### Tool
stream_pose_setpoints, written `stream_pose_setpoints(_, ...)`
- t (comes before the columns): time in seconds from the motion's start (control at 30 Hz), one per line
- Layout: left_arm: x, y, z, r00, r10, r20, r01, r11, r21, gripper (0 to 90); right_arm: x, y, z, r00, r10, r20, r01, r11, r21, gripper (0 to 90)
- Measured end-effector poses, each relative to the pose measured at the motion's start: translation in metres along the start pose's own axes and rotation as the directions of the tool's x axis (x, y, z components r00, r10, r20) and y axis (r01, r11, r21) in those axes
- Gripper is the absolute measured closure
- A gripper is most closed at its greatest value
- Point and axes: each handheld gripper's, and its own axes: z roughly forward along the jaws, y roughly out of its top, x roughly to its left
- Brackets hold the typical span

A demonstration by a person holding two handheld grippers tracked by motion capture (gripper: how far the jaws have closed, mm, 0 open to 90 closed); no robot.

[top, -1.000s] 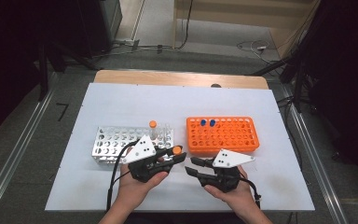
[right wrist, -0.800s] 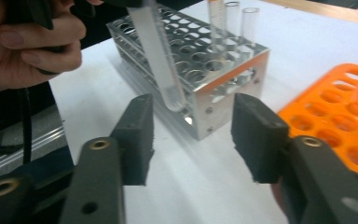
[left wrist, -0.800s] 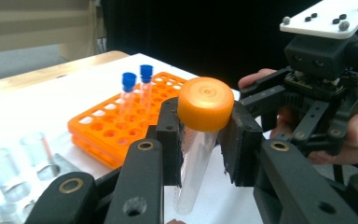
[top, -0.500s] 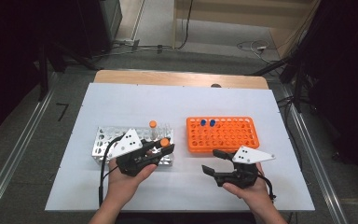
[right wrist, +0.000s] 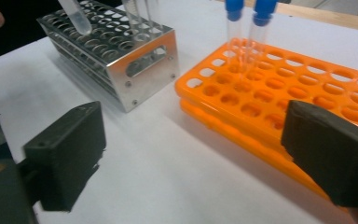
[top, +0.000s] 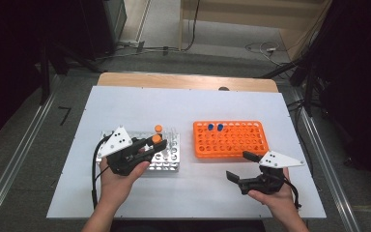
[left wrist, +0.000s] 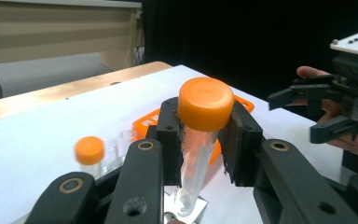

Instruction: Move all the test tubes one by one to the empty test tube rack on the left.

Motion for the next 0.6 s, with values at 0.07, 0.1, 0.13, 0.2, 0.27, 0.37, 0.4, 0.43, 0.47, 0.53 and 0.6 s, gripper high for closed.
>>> stream_pose_setpoints(0.07,0.004,0.001,-0.002,0.9999,-0.004,-0.015,0.004,1.0000,-0.005,71.3,-0.003,-0.002,-0.003,1.0000,0.004,0.000,-0.004,1.000,-0.003,1.6)
stream_pose_setpoints(0.1,0.005,0.001,-0.003,0.9995,0.001,-0.031,-0.001,1.0000,-0.004,71.3,-0.004,-0.003,-0.005,1.0000,0.008,0.004,-0.008,1.000,-0.002,1.5)
stream_pose_setpoints(0.13,0.006,0.002,-0.004,0.9990,0.008,-0.043,-0.008,1.0000,-0.001,71.3,-0.006,-0.004,-0.006,0.9999,0.009,0.007,-0.009,1.000,-0.003,1.5)
stream_pose_setpoints(0.2,0.010,0.003,-0.006,0.9985,0.006,-0.055,-0.007,1.0000,-0.007,71.3,-0.009,-0.007,-0.009,0.9999,0.012,0.012,-0.012,1.000,-0.002,1.6)
stream_pose_setpoints(0.27,0.014,0.004,-0.008,0.9974,0.003,-0.071,-0.003,0.9999,-0.011,71.3,-0.013,-0.010,-0.013,0.9998,0.017,0.012,-0.017,1.000,-0.001,1.5)
stream_pose_setpoints(0.37,0.022,0.004,-0.009,0.9959,-0.008,-0.090,0.006,0.9999,-0.016,71.3,-0.018,-0.013,-0.018,0.9993,0.021,0.031,-0.021,1.000,-0.010,1.5)
stream_pose_setpoints(0.4,0.024,0.004,-0.009,0.9953,-0.008,-0.096,0.007,0.9999,-0.012,71.3,-0.020,-0.014,-0.020,0.9991,0.022,0.036,-0.022,1.000,-0.012,1.5)
stream_pose_setpoints(0.43,0.027,0.004,-0.009,0.9946,-0.014,-0.103,0.012,0.9998,-0.015,71.3,-0.022,-0.015,-0.022,0.9988,0.027,0.041,-0.026,1.000,-0.016,1.5)
stream_pose_setpoints(0.47,0.029,0.004,-0.008,0.9940,-0.017,-0.108,0.015,0.9997,-0.017,71.3,-0.024,-0.015,-0.024,0.9984,0.031,0.048,-0.030,0.999,-0.020,1.5)
stream_pose_setpoints(0.53,0.034,0.004,-0.007,0.9927,-0.015,-0.120,0.014,0.9998,-0.014,71.3,-0.029,-0.016,-0.026,0.9978,0.037,0.055,-0.036,0.999,-0.025,1.5)
stream_pose_setpoints(0.6,0.037,0.005,-0.006,0.9911,-0.018,-0.132,0.017,0.9997,-0.016,71.3,-0.032,-0.018,-0.027,0.9972,0.044,0.061,-0.043,0.999,-0.018,1.5)
